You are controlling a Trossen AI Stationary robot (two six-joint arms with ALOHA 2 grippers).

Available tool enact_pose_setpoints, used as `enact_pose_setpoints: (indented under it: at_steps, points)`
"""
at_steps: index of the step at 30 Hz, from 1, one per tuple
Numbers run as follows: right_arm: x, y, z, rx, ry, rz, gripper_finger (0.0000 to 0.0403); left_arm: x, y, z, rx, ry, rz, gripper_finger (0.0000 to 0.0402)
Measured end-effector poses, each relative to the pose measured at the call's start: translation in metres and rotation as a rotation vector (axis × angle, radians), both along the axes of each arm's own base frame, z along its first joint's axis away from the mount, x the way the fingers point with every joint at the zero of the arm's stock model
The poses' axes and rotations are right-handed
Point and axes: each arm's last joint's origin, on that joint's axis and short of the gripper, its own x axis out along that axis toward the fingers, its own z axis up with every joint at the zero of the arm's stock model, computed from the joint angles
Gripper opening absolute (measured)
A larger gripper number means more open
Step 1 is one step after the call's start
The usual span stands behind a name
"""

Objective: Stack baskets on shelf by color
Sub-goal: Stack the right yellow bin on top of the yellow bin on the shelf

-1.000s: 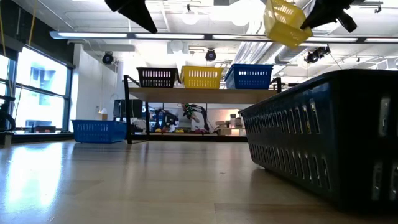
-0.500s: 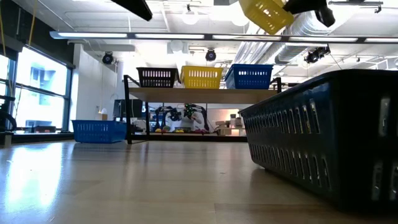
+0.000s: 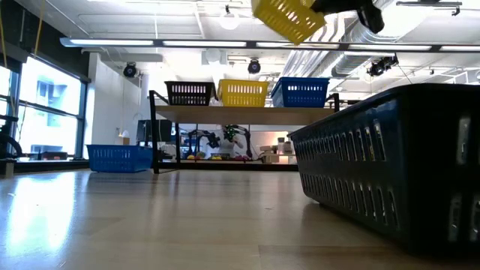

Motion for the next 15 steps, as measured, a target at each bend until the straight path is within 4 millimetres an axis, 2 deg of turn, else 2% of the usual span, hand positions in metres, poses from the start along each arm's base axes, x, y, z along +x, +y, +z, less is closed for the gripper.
enact_pose_setpoints:
  at_steps: [9, 15]
  points:
    - [0.040, 0.015, -0.033, 0.015, 0.019, -0.070, 0.0000, -0.002, -0.011, 0.002, 0.004, -0.017, -0.056, 0.0172]
    - [0.065, 0.021, -0.052, 0.033, -0.006, -0.076, 0.0000, 0.004, -0.018, -0.009, 0.031, 0.022, -0.069, 0.0172]
